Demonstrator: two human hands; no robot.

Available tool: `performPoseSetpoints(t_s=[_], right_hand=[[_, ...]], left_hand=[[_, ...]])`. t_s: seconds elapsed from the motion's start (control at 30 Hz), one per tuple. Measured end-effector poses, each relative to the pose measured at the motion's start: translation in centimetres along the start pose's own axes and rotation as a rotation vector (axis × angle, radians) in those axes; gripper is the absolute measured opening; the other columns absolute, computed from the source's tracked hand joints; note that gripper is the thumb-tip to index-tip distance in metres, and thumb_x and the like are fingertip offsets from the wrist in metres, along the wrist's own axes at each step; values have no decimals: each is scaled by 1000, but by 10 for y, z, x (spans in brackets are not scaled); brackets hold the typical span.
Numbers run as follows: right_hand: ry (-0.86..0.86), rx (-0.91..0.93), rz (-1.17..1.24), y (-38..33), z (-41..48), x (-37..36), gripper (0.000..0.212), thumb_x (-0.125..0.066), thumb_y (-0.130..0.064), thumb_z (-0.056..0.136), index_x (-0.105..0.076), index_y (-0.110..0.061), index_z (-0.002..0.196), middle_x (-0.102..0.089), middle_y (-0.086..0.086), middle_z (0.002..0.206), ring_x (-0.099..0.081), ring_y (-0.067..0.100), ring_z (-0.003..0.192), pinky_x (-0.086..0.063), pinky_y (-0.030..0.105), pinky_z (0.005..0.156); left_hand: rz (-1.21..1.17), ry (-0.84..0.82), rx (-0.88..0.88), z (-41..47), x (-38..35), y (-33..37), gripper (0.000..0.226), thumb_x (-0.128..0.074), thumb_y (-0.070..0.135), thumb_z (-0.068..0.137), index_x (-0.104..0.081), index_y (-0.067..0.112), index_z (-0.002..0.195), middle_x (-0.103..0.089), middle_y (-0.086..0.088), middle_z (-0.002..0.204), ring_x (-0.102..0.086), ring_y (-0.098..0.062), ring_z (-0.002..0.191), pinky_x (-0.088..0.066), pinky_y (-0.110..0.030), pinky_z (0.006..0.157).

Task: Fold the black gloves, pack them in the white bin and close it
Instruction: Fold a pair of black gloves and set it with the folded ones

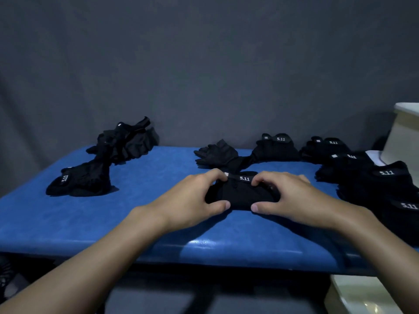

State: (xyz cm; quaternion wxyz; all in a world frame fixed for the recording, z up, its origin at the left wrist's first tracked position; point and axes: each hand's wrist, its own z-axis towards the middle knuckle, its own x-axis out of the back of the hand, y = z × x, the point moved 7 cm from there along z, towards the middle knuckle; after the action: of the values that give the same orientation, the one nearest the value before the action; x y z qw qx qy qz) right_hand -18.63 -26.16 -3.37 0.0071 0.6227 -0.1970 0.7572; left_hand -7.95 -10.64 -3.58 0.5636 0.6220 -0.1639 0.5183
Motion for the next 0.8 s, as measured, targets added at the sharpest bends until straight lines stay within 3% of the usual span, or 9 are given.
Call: performPoseSetpoints(t_s=[0.3, 0.5, 0.8], right_hand=[[98, -162, -299, 42, -4, 31, 46, -61, -57, 86, -54, -42, 128, -45, -10, 113, -44, 15, 111, -32, 39, 98], [215, -192, -462, 53, 1, 35, 34, -62, -50, 87, -63, -30, 115, -53, -7, 109, -48, 18, 105, -32, 35, 87], [272, -241, -480, 64, 8, 37, 38, -60, -50, 89, -62, -24, 116, -61, -4, 113, -50, 21, 108, -33, 34, 90]], left_hand=[[53, 117, -98, 52, -34, 30, 39, -65, 42, 91, -54, 30, 127, -65, 8, 116, -58, -11, 112, -49, -36, 93], [312, 257, -197, 84, -44, 45, 37, -58, 47, 93, -57, 31, 126, -53, 9, 121, -48, -17, 109, -40, -34, 94], [335, 318, -230, 104, -48, 47, 32, -59, 47, 92, -61, 31, 120, -59, 16, 113, -47, -15, 105, -29, -29, 83]])
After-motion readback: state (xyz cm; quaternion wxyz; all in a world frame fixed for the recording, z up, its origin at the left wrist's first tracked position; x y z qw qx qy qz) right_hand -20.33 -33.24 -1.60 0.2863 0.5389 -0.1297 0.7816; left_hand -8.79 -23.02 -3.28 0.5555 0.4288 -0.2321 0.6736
